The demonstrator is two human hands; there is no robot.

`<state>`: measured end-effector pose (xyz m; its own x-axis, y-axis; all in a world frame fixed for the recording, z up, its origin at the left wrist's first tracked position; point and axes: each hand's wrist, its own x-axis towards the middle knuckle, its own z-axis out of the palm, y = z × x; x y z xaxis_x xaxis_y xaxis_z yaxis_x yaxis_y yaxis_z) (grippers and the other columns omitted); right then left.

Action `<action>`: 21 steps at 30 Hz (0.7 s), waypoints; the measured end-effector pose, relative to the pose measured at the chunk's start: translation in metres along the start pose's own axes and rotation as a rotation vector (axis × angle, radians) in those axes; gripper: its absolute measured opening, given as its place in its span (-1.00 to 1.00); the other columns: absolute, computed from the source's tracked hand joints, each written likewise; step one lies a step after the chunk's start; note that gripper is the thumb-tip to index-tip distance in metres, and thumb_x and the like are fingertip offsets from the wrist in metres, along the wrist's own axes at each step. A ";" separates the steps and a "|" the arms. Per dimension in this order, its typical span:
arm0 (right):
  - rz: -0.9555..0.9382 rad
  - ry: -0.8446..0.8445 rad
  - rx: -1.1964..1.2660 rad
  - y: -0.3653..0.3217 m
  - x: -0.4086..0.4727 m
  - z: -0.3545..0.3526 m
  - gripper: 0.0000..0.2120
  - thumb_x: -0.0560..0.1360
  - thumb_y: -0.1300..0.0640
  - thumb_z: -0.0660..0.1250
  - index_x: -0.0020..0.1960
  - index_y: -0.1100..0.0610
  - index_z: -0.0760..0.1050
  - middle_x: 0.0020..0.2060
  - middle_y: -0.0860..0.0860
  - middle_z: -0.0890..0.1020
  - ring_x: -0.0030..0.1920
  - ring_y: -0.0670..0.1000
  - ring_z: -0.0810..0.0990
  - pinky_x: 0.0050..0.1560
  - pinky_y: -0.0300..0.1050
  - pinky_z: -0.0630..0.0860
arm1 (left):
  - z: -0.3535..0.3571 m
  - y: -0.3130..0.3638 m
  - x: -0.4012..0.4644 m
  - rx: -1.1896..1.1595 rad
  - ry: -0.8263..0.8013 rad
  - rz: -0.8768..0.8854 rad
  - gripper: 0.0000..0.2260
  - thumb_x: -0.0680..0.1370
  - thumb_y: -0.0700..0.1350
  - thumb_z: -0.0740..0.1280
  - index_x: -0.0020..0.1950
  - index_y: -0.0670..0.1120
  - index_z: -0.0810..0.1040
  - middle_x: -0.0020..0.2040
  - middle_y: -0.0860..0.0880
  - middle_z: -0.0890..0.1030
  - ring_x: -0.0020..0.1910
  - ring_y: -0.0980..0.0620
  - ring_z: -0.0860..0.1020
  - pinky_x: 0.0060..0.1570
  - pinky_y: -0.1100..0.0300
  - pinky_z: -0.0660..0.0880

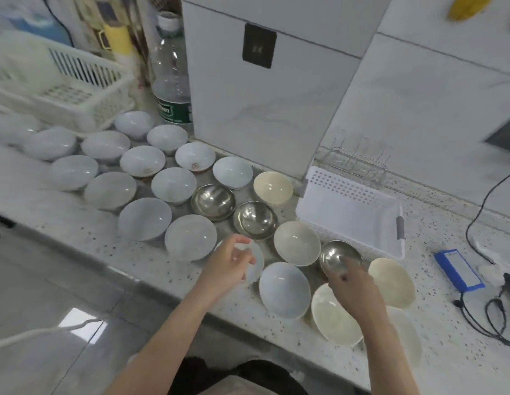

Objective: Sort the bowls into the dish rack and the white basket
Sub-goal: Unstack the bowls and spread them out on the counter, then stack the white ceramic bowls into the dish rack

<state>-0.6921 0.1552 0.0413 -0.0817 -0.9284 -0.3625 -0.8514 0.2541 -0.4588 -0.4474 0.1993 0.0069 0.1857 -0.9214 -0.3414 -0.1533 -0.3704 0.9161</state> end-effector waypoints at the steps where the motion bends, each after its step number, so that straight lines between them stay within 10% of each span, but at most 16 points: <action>1: -0.052 -0.023 0.020 -0.022 -0.002 0.013 -0.55 0.56 -0.07 0.22 0.40 0.03 0.33 -0.11 0.00 0.65 -0.02 0.10 0.59 -0.04 0.00 0.46 | -0.023 -0.006 -0.001 -0.008 0.030 -0.010 -0.87 0.61 -0.04 0.26 0.15 0.12 0.47 -0.15 0.11 0.70 -0.42 0.26 0.54 -0.39 0.43 0.42; 21: -0.361 -0.563 0.119 -0.369 -0.079 0.266 -0.69 0.55 0.04 0.22 0.28 -0.01 0.49 -0.22 -0.14 0.69 -0.39 -0.24 0.55 -0.29 -0.46 0.42 | -0.400 -0.100 -0.026 0.153 0.134 -0.203 -0.85 0.61 -0.03 0.24 0.16 0.13 0.49 0.00 0.07 0.65 -0.25 0.15 0.61 -0.19 0.26 0.43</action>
<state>-0.2334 0.2072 0.0238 0.5065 -0.6864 -0.5218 -0.7090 0.0129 -0.7051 -0.0483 0.3076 0.0086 0.3522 -0.8068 -0.4743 -0.2424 -0.5682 0.7864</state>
